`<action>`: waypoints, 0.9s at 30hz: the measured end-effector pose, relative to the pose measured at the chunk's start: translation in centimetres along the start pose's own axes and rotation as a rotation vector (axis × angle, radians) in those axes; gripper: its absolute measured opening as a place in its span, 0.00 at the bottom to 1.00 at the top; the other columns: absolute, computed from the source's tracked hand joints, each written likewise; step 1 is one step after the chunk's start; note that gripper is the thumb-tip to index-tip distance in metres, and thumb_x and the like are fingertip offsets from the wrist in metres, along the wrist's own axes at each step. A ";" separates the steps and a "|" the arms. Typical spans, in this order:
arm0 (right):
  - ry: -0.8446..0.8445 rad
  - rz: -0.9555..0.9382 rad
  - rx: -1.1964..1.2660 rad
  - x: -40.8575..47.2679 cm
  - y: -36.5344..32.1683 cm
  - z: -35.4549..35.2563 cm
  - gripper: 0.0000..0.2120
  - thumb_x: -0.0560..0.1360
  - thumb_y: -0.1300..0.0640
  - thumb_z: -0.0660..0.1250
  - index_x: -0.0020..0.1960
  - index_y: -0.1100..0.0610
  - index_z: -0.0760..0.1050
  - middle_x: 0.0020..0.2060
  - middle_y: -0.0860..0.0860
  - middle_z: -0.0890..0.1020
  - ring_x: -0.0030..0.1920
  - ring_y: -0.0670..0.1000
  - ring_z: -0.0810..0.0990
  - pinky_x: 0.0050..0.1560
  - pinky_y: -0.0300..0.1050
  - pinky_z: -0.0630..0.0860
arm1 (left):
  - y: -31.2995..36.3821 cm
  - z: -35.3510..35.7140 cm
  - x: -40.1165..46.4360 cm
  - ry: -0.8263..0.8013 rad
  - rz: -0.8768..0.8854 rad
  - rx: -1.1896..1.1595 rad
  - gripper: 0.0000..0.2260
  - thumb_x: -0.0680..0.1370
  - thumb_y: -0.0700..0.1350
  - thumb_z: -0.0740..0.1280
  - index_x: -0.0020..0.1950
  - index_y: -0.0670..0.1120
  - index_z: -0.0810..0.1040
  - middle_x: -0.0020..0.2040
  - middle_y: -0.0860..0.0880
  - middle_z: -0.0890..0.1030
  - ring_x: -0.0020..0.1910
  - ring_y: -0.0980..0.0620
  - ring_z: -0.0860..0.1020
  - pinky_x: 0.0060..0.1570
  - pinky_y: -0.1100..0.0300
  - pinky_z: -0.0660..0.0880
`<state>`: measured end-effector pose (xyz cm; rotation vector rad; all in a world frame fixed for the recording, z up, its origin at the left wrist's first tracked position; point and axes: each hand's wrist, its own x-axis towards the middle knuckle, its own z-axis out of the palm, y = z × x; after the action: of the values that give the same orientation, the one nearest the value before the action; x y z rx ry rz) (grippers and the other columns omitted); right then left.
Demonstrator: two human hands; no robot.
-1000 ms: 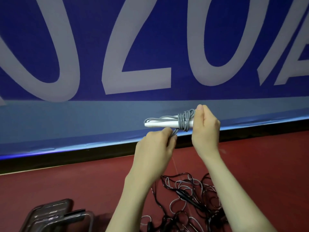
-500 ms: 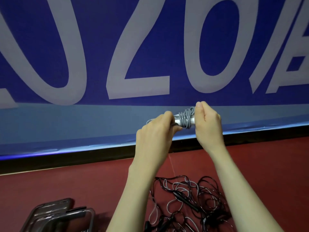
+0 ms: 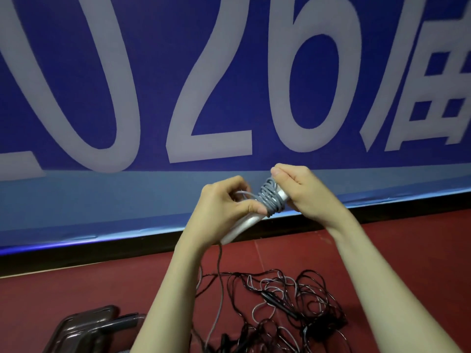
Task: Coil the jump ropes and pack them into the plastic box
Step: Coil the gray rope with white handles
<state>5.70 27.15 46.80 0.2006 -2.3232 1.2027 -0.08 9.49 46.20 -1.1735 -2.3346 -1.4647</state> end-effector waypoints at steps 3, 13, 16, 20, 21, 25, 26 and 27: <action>-0.031 0.032 0.161 -0.6 -1.8 0.4 0.18 0.84 0.59 0.55 0.35 0.57 0.61 0.25 0.45 0.64 0.25 0.44 0.61 0.24 0.36 0.59 | 0.8 -0.9 -0.8 -0.080 -0.008 -0.153 0.10 0.68 0.41 0.76 0.38 0.43 0.75 0.29 0.54 0.73 0.28 0.56 0.70 0.30 0.64 0.67; 0.010 0.047 0.481 -0.9 -3.9 0.8 0.21 0.84 0.57 0.54 0.31 0.54 0.66 0.25 0.53 0.63 0.24 0.47 0.58 0.25 0.35 0.54 | 1.5 -2.0 -2.5 -0.022 -0.078 -0.352 0.19 0.82 0.45 0.58 0.30 0.47 0.69 0.25 0.54 0.66 0.24 0.58 0.62 0.27 0.66 0.60; 0.117 0.050 0.552 -0.7 -4.1 0.1 0.22 0.83 0.58 0.54 0.31 0.54 0.65 0.23 0.49 0.65 0.21 0.46 0.60 0.25 0.35 0.54 | 0.6 -1.2 -2.7 0.012 -0.149 -0.357 0.16 0.80 0.43 0.62 0.32 0.49 0.68 0.25 0.54 0.63 0.25 0.57 0.58 0.28 0.63 0.57; 0.242 0.101 0.619 -0.4 -3.8 0.5 0.20 0.84 0.57 0.54 0.33 0.55 0.69 0.21 0.47 0.67 0.21 0.45 0.60 0.24 0.34 0.55 | 1.3 1.2 -2.1 0.089 -0.278 -0.433 0.11 0.74 0.48 0.59 0.34 0.45 0.66 0.25 0.55 0.64 0.24 0.56 0.60 0.29 0.61 0.57; 0.280 0.116 0.634 -0.2 -3.7 0.6 0.18 0.84 0.56 0.54 0.35 0.57 0.68 0.21 0.48 0.67 0.21 0.45 0.60 0.24 0.33 0.55 | 1.6 1.5 -1.9 0.095 -0.258 -0.426 0.11 0.74 0.49 0.59 0.35 0.44 0.65 0.25 0.54 0.62 0.25 0.55 0.58 0.29 0.60 0.56; 0.444 0.190 0.669 0.2 -3.2 1.2 0.14 0.83 0.57 0.54 0.42 0.61 0.70 0.27 0.54 0.68 0.20 0.45 0.62 0.22 0.34 0.57 | 2.3 2.8 -1.5 0.199 -0.231 -0.427 0.15 0.84 0.47 0.54 0.37 0.46 0.66 0.25 0.56 0.64 0.23 0.59 0.61 0.26 0.65 0.59; 0.484 0.215 0.672 0.3 -3.2 1.3 0.13 0.83 0.57 0.54 0.43 0.60 0.70 0.29 0.55 0.68 0.20 0.45 0.63 0.21 0.34 0.58 | 2.4 2.9 -1.4 0.232 -0.206 -0.354 0.14 0.84 0.45 0.53 0.40 0.46 0.68 0.26 0.55 0.67 0.24 0.59 0.63 0.27 0.64 0.62; 0.523 0.242 0.667 0.3 -3.1 1.4 0.13 0.83 0.57 0.54 0.42 0.60 0.69 0.29 0.55 0.68 0.20 0.45 0.64 0.21 0.34 0.58 | 2.4 3.1 -1.3 0.246 -0.179 -0.255 0.13 0.84 0.45 0.52 0.42 0.47 0.70 0.28 0.53 0.70 0.26 0.57 0.65 0.28 0.63 0.63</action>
<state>6.01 24.20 48.57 -0.1610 -1.4733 1.8600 3.33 11.84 45.65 -0.7915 -2.1801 -1.8942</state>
